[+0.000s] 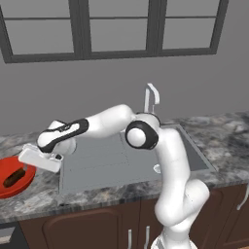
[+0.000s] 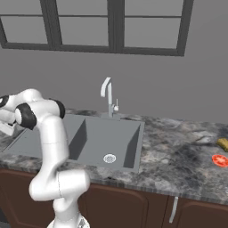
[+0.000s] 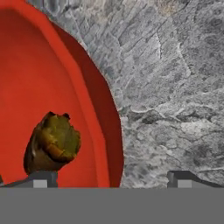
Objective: Pick the sweet potato from the sink and place it in the bowl. Then pick the bowl and place it in the microwave. Then close the microwave door and press the start button.
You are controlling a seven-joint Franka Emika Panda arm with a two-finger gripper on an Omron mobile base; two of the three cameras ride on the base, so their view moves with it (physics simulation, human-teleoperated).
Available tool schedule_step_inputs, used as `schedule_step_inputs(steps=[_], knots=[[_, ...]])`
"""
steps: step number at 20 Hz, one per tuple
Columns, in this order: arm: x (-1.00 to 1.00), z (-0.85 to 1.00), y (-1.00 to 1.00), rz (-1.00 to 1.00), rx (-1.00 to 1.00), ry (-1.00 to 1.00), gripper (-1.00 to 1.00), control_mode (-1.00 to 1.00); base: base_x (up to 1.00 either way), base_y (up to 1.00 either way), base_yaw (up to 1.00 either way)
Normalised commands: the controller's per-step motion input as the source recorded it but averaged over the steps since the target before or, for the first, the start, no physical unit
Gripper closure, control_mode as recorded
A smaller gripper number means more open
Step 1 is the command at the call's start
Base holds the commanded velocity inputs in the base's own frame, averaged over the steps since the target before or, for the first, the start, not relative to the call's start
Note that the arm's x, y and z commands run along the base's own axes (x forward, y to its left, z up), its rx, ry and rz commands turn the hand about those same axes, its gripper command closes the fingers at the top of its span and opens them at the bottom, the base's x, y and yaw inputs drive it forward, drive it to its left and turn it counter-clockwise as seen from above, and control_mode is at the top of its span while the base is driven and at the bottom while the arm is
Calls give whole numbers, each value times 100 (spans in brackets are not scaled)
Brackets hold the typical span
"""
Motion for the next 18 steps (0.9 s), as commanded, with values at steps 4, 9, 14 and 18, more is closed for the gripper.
schedule_step_inputs(steps=[4,9,14,18], knots=[[15,-43,4,-9,0,6,-100,-100,0,0,0],[-1,-5,0,-4,0,0,100,-100,0,0,0],[-2,0,-3,0,0,0,100,-100,0,0,0],[-20,-2,-17,0,1,0,100,-100,0,0,0]])
